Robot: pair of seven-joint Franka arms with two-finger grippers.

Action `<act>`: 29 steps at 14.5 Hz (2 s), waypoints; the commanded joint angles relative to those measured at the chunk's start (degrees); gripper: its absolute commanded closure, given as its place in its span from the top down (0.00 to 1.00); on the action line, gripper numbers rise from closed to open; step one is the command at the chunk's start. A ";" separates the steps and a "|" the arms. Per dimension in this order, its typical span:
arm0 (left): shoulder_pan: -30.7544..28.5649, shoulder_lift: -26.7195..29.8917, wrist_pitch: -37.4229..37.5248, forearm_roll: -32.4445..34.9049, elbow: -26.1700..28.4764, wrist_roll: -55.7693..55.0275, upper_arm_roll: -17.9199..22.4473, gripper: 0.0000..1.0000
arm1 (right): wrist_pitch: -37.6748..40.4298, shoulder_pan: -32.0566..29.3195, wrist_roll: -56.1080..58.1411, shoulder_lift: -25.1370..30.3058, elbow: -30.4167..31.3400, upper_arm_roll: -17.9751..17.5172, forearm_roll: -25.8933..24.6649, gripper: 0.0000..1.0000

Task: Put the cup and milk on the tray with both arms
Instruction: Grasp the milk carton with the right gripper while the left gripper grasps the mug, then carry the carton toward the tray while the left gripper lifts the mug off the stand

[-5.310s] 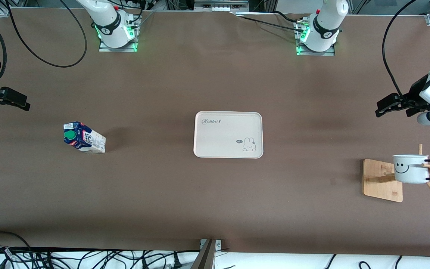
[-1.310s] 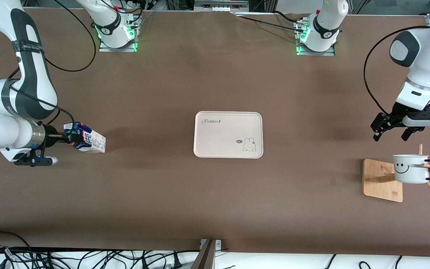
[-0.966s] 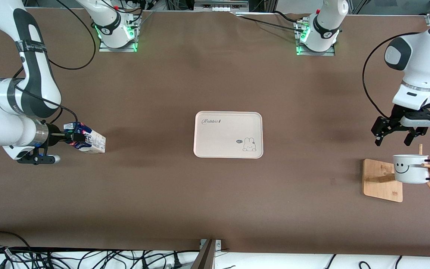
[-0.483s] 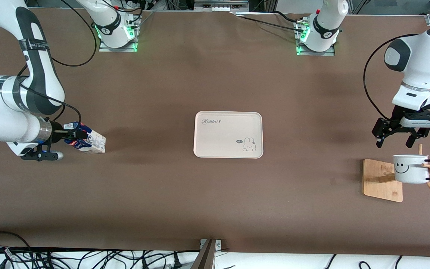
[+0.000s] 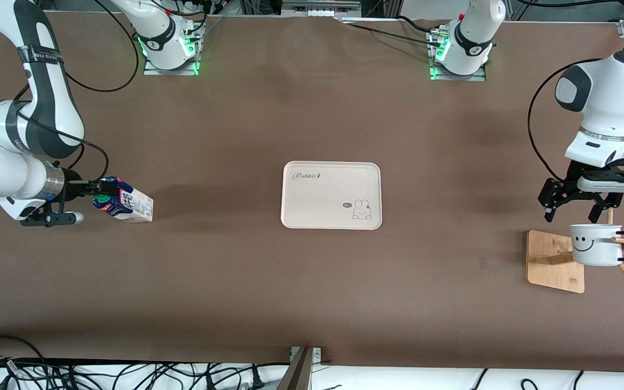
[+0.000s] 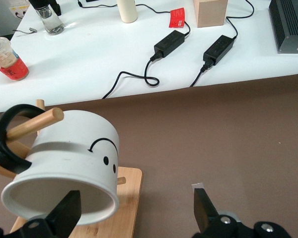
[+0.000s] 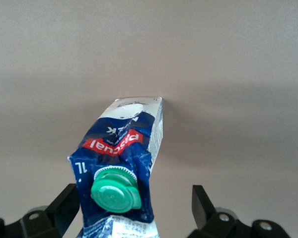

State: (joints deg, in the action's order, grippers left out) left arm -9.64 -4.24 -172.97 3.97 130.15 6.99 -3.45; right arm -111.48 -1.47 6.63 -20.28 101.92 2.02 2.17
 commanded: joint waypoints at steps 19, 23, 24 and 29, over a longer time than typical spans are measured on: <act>-0.37 -7.18 -0.97 1.22 -6.40 0.40 0.02 1.00 | -1.11 0.32 3.21 -1.16 0.83 -0.52 0.64 0.53; -0.64 -7.18 -1.06 1.13 -6.40 1.36 0.11 0.78 | -1.11 0.41 2.42 -1.16 0.83 -0.52 0.73 0.46; -0.64 -7.18 -1.06 1.13 -6.40 1.28 0.11 0.70 | -1.11 0.41 2.42 -1.16 0.74 -0.52 0.73 0.46; -0.73 -7.10 -1.06 1.13 -6.40 1.36 0.20 0.42 | -0.23 0.41 3.21 -0.20 -0.23 -0.61 0.64 0.46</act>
State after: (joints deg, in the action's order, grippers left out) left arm -9.90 -10.79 -173.40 3.97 124.68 7.47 -3.17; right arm -112.20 -1.20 8.95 -21.48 102.45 1.50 2.17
